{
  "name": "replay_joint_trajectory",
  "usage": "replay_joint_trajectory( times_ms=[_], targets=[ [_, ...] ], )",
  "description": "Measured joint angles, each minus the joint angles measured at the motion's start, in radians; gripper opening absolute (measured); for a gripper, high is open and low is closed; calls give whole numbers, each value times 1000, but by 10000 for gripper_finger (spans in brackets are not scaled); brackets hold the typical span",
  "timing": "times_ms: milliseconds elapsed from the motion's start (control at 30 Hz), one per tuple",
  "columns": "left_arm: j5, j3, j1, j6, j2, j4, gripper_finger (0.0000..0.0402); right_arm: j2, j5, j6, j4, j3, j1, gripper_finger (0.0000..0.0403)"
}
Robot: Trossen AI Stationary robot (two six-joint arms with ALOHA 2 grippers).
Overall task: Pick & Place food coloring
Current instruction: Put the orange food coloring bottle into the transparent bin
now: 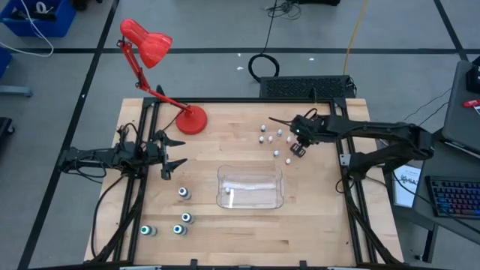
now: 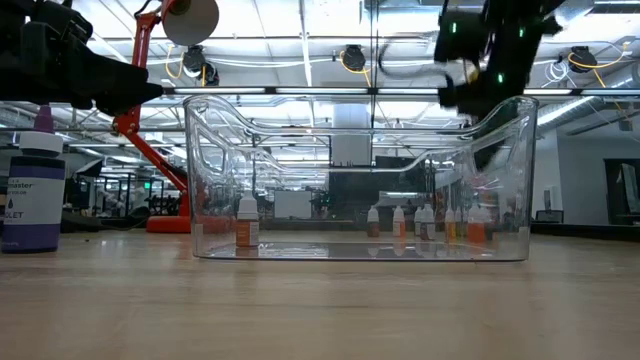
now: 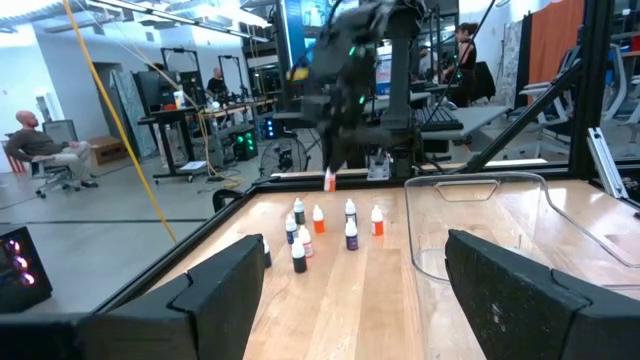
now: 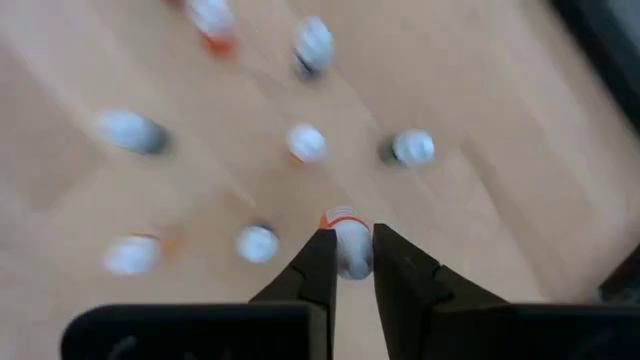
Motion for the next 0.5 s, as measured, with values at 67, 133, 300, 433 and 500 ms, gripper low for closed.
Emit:
replay_joint_trajectory(
  times_ms=[67,133,300,433,500],
  targets=[
    [0,0,0,0,0,0,306,-14,9,14,-14,61,60,34],
    [0,0,0,0,0,0,306,-13,9,22,-6,125,122,34],
    [0,0,0,0,0,0,306,56,9,-4,56,273,289,34],
    [0,0,0,0,0,1,306,183,8,-61,53,432,395,34],
    [0,0,0,0,0,0,306,264,7,-87,13,535,432,34]
  ],
)
